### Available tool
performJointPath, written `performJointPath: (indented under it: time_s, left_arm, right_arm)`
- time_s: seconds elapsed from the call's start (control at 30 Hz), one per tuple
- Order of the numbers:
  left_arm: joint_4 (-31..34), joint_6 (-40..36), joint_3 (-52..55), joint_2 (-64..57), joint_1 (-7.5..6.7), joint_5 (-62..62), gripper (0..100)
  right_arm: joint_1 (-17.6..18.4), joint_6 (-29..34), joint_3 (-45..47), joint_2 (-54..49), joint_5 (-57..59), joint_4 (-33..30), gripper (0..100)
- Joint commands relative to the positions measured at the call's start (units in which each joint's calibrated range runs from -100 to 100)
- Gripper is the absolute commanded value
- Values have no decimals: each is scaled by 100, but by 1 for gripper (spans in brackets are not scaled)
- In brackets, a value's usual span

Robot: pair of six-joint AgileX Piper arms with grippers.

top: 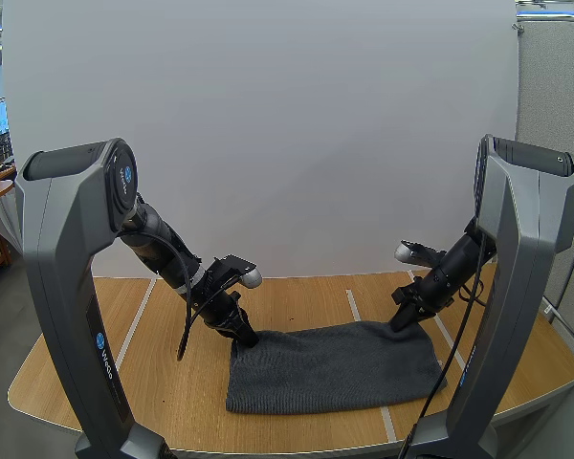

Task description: Fold the towel

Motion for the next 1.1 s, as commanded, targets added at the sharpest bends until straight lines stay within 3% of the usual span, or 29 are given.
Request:
performJointPath:
  time_s: [0.0,0.07,0.1,0.17,0.23,0.53,0.6,0.63,0.7,0.77,0.8,1.07]
  left_arm:
    - [-21,-167,-38,-8,-16,66,37]
    - [-21,-190,-38,-20,-16,104,64]
    - [-21,-190,-38,-32,-16,110,81]
    - [-18,-225,-38,-81,-16,110,95]
    - [-18,-234,-99,-194,-16,189,99]
    - [9,-532,-487,-1160,9,1176,98]
    - [66,-560,-487,-1303,9,1617,89]
    - [67,-560,-487,-1356,9,1772,81]
    - [67,-560,-487,-1404,9,1772,56]
    - [67,-560,-487,-1419,9,1772,22]
    - [67,-560,-451,-1419,9,1772,1]
    - [-4,-399,3,-1382,1,1772,0]
  right_arm:
    - [-21,-105,60,-94,85,-15,61]
    - [-21,-105,60,-110,85,24,100]
    - [-21,-105,60,-121,85,24,100]
    - [-21,-105,-42,-135,85,24,100]
    - [-21,-105,-178,-193,85,78,100]
    - [-21,-82,-610,-769,85,287,100]
    - [-21,-82,-610,-869,85,287,100]
    - [-21,-48,-610,-907,85,287,95]
    - [-21,14,-529,-1016,85,259,57]
    - [-21,14,-428,-1121,85,258,13]
    - [-21,5,-341,-1135,85,258,0]
    - [35,-219,525,-1181,85,431,0]
